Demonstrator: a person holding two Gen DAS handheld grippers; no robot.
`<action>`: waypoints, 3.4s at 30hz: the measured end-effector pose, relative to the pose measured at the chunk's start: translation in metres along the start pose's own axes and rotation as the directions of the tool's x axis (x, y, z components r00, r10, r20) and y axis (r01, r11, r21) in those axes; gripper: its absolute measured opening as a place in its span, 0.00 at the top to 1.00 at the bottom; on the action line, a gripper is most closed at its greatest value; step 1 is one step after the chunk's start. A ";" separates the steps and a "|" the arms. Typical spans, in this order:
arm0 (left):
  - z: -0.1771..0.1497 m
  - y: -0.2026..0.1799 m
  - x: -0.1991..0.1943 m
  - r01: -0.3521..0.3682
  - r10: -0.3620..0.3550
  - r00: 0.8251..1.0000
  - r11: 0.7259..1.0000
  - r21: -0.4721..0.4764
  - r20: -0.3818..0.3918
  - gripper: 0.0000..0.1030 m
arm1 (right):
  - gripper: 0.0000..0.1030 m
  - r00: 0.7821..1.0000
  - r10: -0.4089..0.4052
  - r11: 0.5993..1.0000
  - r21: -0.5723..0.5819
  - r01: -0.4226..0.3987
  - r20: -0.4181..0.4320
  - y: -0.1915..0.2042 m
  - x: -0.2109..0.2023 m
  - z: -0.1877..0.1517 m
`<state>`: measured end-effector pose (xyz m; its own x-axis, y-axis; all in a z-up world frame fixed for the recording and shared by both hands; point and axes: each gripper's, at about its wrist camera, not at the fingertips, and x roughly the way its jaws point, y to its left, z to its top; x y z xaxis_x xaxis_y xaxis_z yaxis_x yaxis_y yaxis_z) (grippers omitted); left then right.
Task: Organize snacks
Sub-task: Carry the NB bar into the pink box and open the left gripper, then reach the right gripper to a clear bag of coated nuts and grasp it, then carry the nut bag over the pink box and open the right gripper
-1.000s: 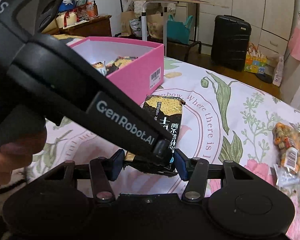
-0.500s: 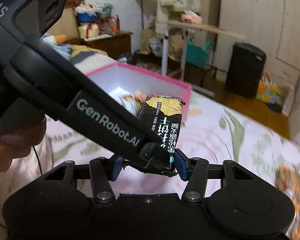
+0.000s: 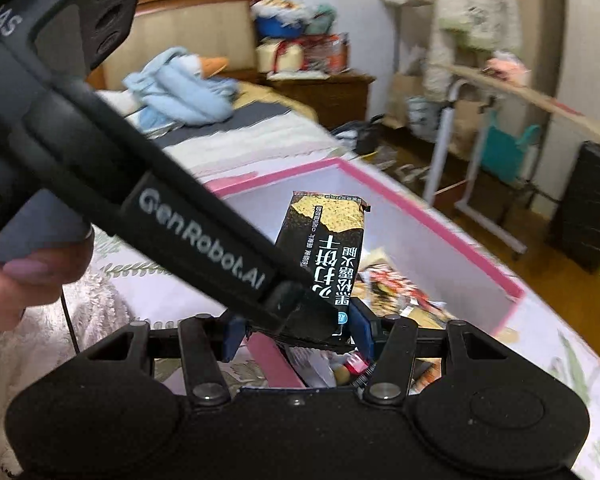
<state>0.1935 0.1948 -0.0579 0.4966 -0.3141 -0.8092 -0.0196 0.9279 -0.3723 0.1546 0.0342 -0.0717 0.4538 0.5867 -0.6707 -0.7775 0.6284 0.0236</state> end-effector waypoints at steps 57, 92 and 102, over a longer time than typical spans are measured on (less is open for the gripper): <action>-0.065 -0.265 0.150 0.375 -0.298 0.922 0.847 0.377 -0.247 0.43 | 0.16 0.856 -0.361 0.536 0.668 0.516 -0.371 -0.268 -0.173 -0.210; -0.078 -0.275 0.148 0.468 -0.387 0.881 0.795 0.386 -0.271 0.40 | 0.26 0.912 -0.277 0.587 0.699 0.409 -0.301 -0.213 -0.159 -0.186; -0.102 -0.229 0.088 0.393 -0.316 0.912 0.858 0.331 -0.262 0.39 | 0.26 0.941 -0.161 0.663 0.673 0.327 -0.299 -0.154 -0.150 -0.163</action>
<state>0.1533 -0.0663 -0.0903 0.2314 -0.6324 -0.7393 0.4656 0.7393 -0.4866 0.1354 -0.2340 -0.0950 0.4224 0.2979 -0.8561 -0.0744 0.9527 0.2948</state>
